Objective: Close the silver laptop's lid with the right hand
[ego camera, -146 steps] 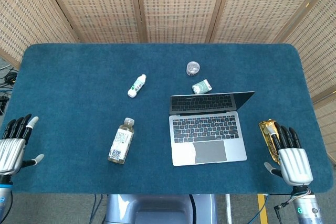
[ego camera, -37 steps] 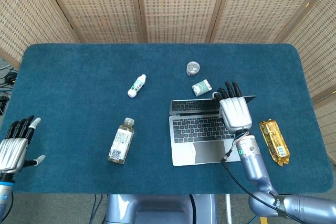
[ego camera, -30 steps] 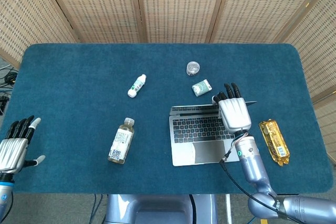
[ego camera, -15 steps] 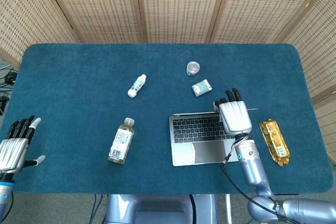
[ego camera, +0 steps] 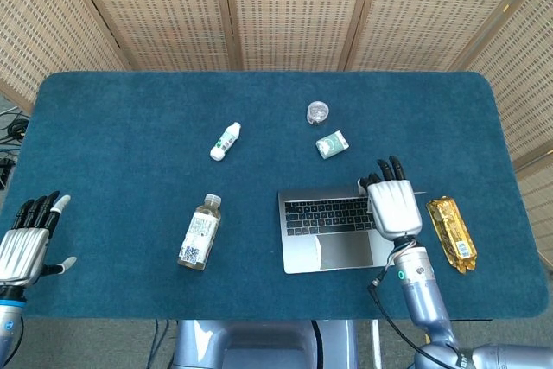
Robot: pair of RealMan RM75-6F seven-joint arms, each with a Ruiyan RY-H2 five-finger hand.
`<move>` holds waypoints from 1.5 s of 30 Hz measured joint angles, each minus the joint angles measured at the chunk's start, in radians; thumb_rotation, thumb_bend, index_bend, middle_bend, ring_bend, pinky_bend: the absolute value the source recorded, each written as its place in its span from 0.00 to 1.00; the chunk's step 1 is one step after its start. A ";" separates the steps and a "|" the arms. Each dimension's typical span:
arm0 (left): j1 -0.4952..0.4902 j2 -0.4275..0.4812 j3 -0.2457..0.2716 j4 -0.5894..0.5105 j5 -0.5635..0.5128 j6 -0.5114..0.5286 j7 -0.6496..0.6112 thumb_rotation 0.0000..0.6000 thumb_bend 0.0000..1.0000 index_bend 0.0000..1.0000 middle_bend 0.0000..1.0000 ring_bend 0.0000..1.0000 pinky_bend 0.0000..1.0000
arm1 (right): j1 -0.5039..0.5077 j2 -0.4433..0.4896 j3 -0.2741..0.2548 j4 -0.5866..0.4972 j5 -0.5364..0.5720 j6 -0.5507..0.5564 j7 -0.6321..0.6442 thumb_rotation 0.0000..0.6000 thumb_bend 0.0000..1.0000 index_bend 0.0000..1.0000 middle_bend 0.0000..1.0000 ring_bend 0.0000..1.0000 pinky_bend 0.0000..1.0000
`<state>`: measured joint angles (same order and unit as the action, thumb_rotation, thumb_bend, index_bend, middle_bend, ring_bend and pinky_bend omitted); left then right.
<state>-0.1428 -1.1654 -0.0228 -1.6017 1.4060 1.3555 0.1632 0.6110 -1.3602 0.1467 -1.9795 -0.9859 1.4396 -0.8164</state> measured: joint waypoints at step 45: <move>-0.001 -0.001 0.003 -0.001 0.001 -0.002 0.000 1.00 0.10 0.00 0.00 0.00 0.00 | -0.274 -0.186 -0.217 0.107 -0.275 0.020 0.180 1.00 1.00 0.48 0.45 0.17 0.10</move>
<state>-0.1442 -1.1665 -0.0194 -1.6023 1.4071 1.3532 0.1628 0.3369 -1.5460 -0.0698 -1.8724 -1.2608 1.4592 -0.6363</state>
